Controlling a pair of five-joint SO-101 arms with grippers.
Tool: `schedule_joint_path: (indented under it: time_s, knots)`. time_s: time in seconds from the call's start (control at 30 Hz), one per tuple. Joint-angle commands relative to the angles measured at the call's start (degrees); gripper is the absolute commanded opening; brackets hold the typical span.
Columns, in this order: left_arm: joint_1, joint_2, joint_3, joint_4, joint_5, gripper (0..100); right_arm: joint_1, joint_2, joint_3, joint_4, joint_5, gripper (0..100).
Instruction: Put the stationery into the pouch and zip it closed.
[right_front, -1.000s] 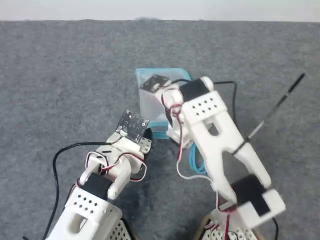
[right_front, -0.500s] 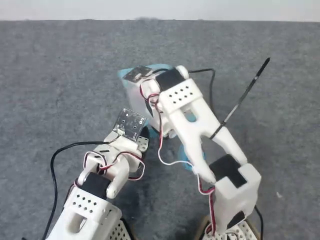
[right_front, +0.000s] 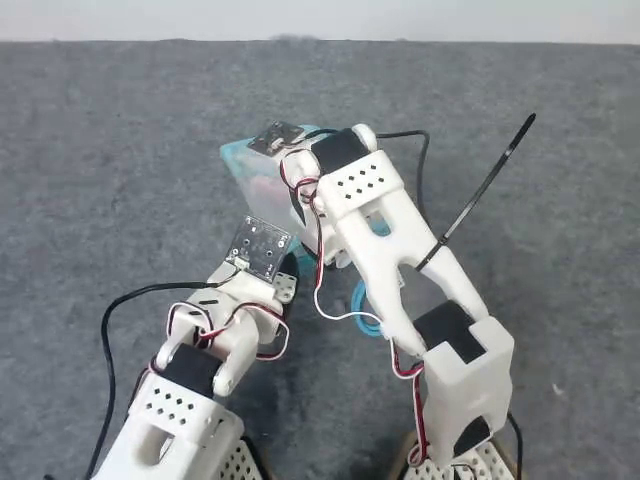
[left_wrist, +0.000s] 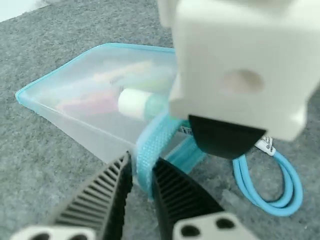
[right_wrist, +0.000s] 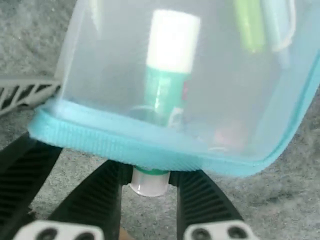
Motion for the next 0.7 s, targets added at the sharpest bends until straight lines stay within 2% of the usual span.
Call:
schedule_joint_path:
  time_s: [0.0,0.2,0.67]
  knots:
    - [0.97,-1.05,-1.19,-1.76,0.09,1,0.84,-1.36,-4.92,-1.01,-0.26,2.6]
    - [0.97,-1.05,-1.10,-1.67,0.00,1,0.92,-4.53,-4.84,-1.45,-0.26,16.5]
    - [0.88,-1.05,-1.10,-1.67,0.00,1,5.05,-14.90,-4.57,0.84,-0.70,16.6]
